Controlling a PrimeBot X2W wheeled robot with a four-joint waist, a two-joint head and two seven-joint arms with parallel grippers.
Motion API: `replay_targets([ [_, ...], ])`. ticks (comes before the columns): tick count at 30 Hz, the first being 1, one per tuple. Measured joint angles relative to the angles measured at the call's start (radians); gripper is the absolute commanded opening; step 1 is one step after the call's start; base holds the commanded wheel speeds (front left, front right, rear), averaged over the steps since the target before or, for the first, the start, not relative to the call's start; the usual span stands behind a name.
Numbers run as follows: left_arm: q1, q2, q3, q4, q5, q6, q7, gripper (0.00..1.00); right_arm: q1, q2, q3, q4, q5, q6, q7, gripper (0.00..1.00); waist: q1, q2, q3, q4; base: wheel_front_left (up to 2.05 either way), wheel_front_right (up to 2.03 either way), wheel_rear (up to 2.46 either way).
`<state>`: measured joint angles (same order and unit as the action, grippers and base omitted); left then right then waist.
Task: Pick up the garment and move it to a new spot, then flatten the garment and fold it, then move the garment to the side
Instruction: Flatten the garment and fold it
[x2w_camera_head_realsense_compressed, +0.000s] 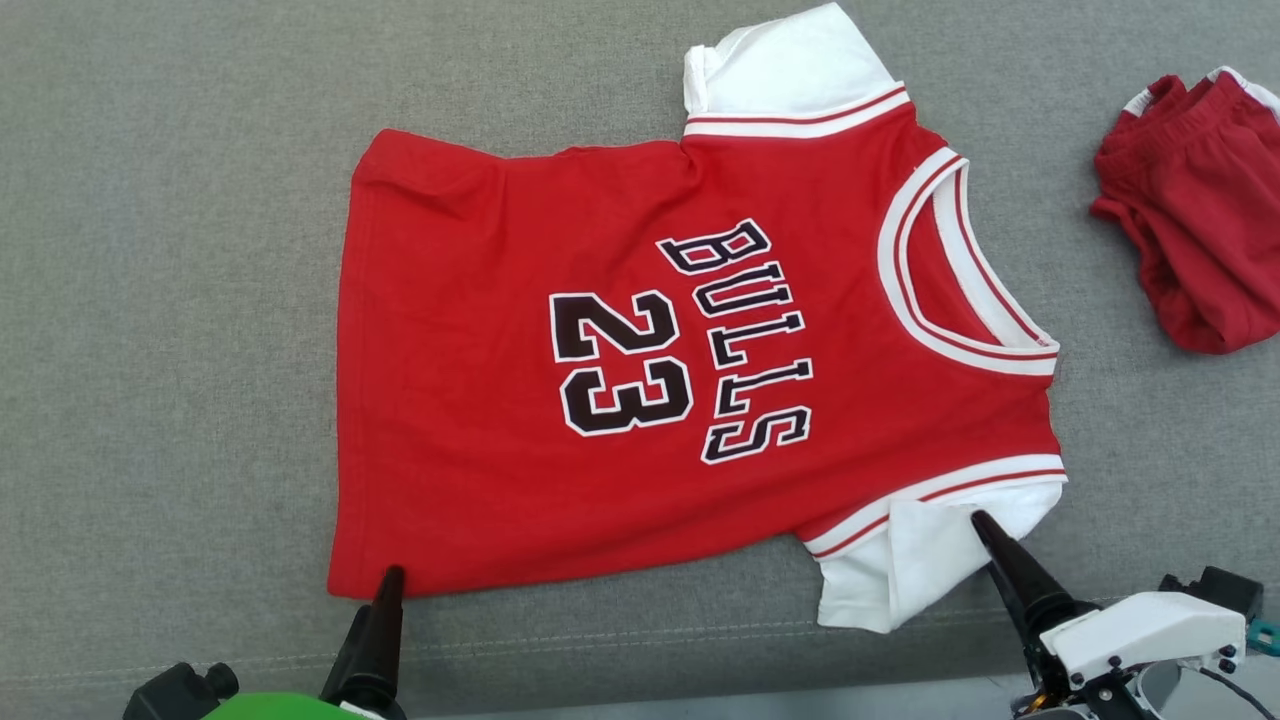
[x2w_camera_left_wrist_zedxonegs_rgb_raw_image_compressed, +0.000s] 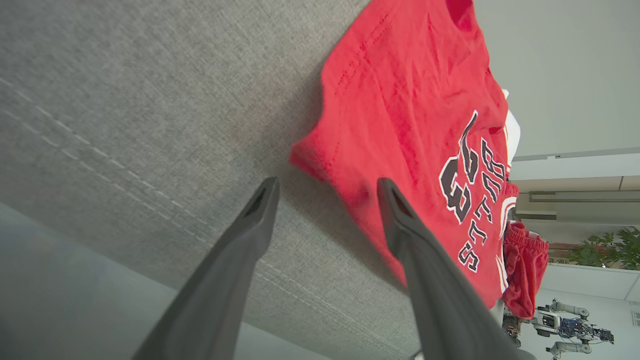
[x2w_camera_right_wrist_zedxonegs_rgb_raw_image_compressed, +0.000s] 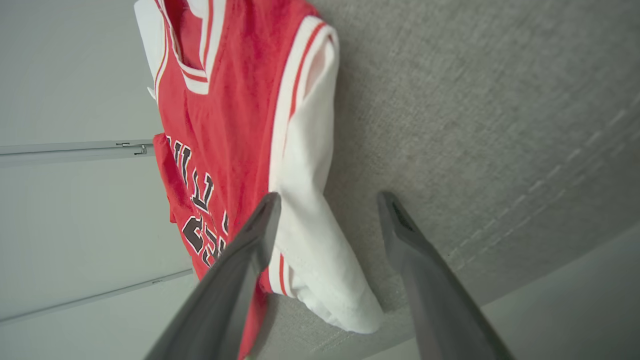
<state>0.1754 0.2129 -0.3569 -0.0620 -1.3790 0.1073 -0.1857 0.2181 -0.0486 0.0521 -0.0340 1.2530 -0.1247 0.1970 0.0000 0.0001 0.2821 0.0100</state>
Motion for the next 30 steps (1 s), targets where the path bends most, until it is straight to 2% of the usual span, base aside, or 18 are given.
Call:
replay_targets([
  [10,-0.004,-0.017,-0.001,0.025,-0.01,0.0,0.0,1.0,0.017,-0.025,0.065,0.014,-0.06,0.003,0.026,1.0,0.0,0.0,0.006,0.004,0.0,0.0,0.0],
  [18,-0.018,-0.041,0.005,0.054,-0.022,0.0,-0.002,1.0,0.017,-0.023,0.1,0.03,-0.074,0.02,0.047,1.0,0.0,0.0,0.005,0.015,0.0,0.0,0.0],
  [19,-0.018,-0.043,0.007,0.056,-0.026,0.0,-0.005,1.0,0.017,-0.022,0.103,0.031,-0.072,0.023,0.05,0.64,0.0,0.0,0.004,0.016,0.0,0.0,0.0],
  [22,-0.023,-0.046,0.013,0.068,-0.027,0.0,-0.007,1.0,0.017,-0.02,0.11,0.032,-0.063,0.031,0.058,0.0,0.0,0.0,0.001,0.02,0.0,0.0,0.0],
  [30,-0.043,-0.06,0.021,0.086,-0.033,-0.006,-0.011,1.0,0.017,-0.013,0.092,0.023,0.005,0.054,0.069,0.0,0.0,0.0,0.0,0.021,0.0,0.0,0.0],
])
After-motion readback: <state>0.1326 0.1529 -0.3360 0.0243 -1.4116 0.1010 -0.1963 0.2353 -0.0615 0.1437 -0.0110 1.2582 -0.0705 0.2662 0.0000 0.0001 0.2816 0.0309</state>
